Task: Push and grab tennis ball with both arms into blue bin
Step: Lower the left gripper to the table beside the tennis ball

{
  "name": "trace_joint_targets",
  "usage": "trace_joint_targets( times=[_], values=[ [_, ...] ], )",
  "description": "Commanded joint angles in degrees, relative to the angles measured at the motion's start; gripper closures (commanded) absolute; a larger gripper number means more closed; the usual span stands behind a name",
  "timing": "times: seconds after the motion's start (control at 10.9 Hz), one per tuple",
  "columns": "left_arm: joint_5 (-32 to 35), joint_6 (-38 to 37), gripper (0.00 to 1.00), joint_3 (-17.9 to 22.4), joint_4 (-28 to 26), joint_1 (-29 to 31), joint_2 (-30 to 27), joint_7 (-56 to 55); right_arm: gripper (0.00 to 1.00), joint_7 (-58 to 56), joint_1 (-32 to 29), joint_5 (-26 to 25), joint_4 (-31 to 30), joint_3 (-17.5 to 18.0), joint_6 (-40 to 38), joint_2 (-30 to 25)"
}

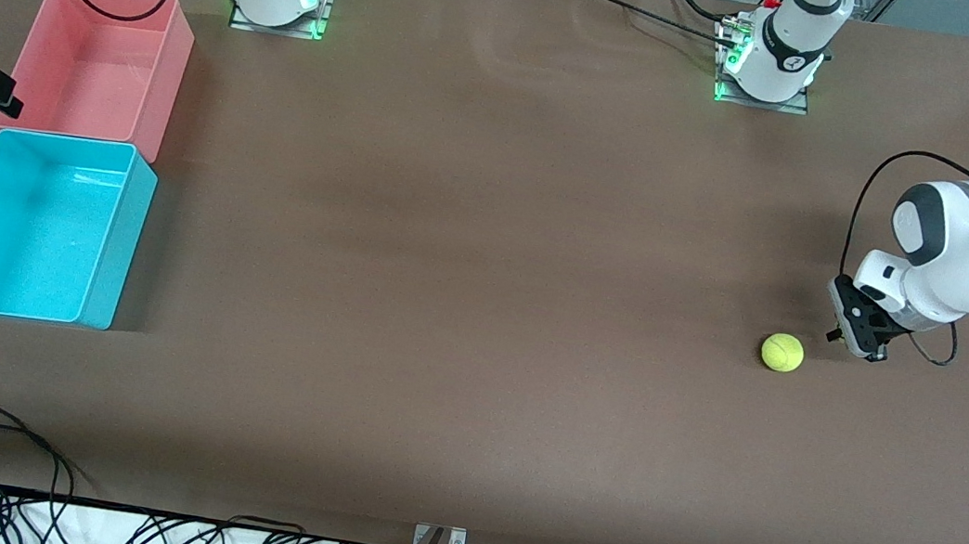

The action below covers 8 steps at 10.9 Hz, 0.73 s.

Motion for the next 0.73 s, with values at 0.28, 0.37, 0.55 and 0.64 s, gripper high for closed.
trace_joint_targets(
  times=[0.28, 0.37, 0.55, 0.64],
  values=[
    [-2.2, 0.1, 1.00, 0.3, 7.7, -3.4, 4.6, 6.3, 0.00, 0.0, 0.1, 1.1, 0.8, -0.1, -1.0, 0.2],
    [-2.2, -0.1, 1.00, 0.3, 9.5, -3.6, 5.5, 6.3, 0.00, 0.2, 0.1, 1.1, 0.8, -0.1, -1.0, 0.2],
    [-2.1, -0.6, 1.00, 0.3, 10.5, -3.5, 6.4, 6.5, 0.00, 0.5, 0.1, 1.1, 0.8, -0.1, -1.0, 0.2],
    [-1.9, -0.6, 1.00, 1.0, 10.6, -3.5, 6.6, 6.6, 0.00, 0.5, 0.1, 1.1, 0.8, 0.0, -1.0, 0.2]
  ],
)
